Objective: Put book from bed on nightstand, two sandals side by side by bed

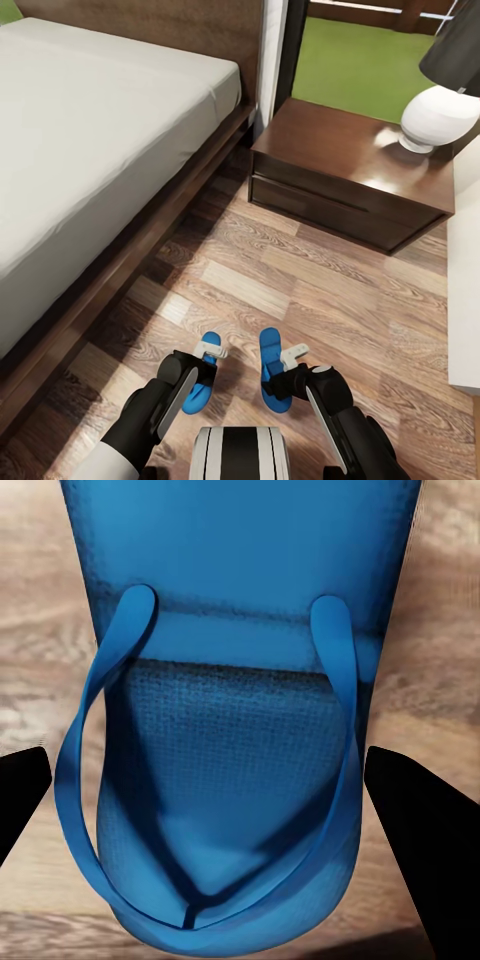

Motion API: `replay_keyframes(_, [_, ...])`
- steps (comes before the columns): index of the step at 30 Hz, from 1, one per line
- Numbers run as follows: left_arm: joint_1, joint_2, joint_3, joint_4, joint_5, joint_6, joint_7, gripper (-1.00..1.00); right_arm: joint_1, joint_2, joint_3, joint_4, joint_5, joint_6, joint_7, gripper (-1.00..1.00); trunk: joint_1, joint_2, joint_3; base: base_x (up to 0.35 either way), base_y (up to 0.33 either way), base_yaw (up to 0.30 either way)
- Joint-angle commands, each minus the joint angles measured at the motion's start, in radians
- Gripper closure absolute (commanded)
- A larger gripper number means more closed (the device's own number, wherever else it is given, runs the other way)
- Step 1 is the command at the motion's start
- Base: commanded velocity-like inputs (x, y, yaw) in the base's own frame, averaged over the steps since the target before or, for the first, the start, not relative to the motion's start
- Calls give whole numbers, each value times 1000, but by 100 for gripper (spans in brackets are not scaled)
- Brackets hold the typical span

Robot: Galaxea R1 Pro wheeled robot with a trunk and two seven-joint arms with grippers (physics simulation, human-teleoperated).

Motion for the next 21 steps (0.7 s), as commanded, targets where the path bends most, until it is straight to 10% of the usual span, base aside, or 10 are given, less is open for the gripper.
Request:
replay_keyframes(1, [-1, 0, -1, -1, 10, 3, 10, 100, 0, 0, 0, -1, 10, 4, 8, 100, 0, 0, -2, 0, 0, 112])
replay_keyframes(21, [-1, 0, -1, -3, 10, 3, 10, 100, 0, 0, 0, -3, 9, 4, 8, 100, 0, 0, -24, 0, 0, 112])
